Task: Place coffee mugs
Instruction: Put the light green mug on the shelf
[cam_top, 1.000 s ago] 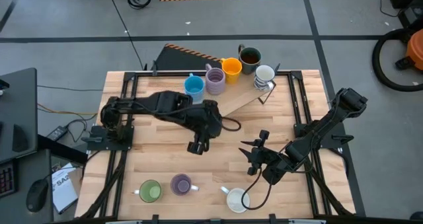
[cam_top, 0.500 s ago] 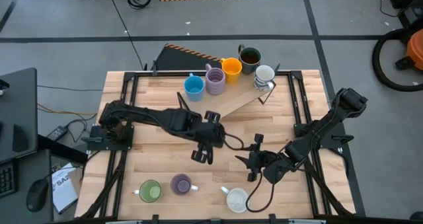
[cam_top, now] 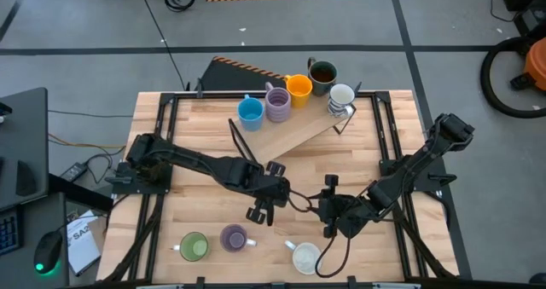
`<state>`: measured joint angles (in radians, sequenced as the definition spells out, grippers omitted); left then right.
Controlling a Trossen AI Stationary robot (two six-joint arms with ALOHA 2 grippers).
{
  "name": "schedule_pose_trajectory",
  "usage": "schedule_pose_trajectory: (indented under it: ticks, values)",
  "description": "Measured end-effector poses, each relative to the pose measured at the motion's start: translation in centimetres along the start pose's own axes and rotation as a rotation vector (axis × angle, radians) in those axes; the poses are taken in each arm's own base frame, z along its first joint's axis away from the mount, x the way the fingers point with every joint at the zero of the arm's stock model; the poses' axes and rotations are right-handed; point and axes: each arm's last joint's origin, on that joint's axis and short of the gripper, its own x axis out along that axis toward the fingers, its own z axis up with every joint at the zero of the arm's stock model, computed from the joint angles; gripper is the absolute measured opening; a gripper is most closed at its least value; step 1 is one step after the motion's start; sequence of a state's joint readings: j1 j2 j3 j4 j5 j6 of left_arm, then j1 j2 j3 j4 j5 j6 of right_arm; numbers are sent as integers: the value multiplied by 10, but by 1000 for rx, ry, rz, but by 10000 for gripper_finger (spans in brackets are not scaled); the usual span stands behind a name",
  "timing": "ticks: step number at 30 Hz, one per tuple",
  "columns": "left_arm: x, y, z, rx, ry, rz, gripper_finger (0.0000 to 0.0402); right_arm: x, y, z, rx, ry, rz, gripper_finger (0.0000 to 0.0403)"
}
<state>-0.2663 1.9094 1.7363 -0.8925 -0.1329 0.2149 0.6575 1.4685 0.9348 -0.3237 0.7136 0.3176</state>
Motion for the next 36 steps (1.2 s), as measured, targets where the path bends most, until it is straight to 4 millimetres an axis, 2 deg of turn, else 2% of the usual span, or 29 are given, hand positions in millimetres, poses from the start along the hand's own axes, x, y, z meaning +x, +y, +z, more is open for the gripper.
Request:
schedule_pose_trajectory:
  ticks: [7,15,25,30,36]
  values:
    - [21,-13,-8,42,-26,-15,139,-6,-2,14,26,90,146,136]
    - [41,-22,-20,22,-104,-60,139,-15,-2,26,136,177,272,137]
    - [65,-35,-33,-4,-259,-186,139,-13,0,17,221,295,287,138]
    - [63,-42,-28,-21,-316,-273,139,-14,-8,5,271,427,217,138]
    - [58,-64,-19,14,-381,-307,139,-15,-12,-1,378,505,153,138]
